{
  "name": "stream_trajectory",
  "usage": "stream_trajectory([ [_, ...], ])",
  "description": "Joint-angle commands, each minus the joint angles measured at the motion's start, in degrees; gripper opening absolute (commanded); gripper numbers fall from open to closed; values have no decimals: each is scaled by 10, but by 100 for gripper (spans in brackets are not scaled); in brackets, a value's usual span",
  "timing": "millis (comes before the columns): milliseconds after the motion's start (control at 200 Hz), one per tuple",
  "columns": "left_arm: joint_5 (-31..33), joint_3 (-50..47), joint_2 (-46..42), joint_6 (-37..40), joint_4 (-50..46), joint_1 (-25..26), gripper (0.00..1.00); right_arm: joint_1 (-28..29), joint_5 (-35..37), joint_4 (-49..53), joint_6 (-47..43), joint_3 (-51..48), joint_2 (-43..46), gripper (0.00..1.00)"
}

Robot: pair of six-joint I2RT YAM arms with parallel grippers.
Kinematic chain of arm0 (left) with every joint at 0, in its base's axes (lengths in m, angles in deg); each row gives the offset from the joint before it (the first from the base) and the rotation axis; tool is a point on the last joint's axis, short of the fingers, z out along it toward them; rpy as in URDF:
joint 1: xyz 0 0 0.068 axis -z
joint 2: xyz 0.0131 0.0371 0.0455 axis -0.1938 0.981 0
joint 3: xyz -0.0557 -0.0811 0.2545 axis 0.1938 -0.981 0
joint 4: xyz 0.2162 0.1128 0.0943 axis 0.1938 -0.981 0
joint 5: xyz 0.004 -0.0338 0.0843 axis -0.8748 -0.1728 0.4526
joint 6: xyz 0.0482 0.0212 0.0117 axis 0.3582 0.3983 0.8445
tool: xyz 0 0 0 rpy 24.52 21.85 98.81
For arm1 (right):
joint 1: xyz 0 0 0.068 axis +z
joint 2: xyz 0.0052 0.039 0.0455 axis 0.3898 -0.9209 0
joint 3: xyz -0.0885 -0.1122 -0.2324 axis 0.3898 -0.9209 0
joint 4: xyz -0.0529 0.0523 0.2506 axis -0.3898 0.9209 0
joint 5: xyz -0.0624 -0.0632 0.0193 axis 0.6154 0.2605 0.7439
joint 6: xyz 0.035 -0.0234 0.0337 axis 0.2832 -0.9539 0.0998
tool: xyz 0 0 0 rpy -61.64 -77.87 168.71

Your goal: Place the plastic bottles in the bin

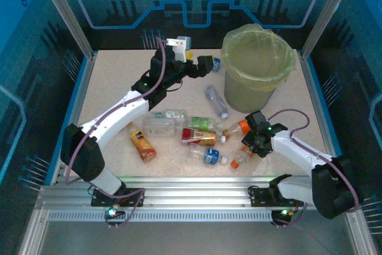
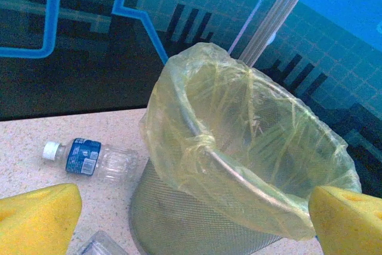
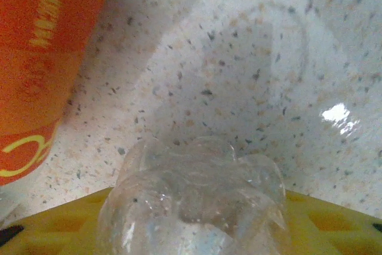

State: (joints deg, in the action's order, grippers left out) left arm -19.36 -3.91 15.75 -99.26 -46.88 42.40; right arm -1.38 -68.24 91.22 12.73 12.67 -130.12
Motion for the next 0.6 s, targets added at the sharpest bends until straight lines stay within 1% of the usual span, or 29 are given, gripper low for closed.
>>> stream_trajectory([
  [0, 6, -16, -26, -18, 17, -9, 99, -7, 46, 37, -19, 27, 20, 50],
  [80, 6, -23, -30, -21, 19, -12, 99, -9, 62, 54, -34, 39, 42, 43],
  [180, 6, -31, -34, -27, 19, -15, 99, -8, 85, 91, -52, 65, 67, 37],
  [295, 6, -41, -38, -36, 18, -19, 99, 7, 118, 137, -78, 111, 101, 30],
  [395, 6, -52, -41, -49, 16, -25, 99, 45, 167, 176, -98, 164, 125, 27],
  [445, 5, -59, -43, -57, 17, -28, 99, 71, 195, 191, -111, 207, 130, 26],
  [595, -1, -77, -50, -74, 17, -34, 99, 144, 288, 225, -172, 332, 105, 25],
])
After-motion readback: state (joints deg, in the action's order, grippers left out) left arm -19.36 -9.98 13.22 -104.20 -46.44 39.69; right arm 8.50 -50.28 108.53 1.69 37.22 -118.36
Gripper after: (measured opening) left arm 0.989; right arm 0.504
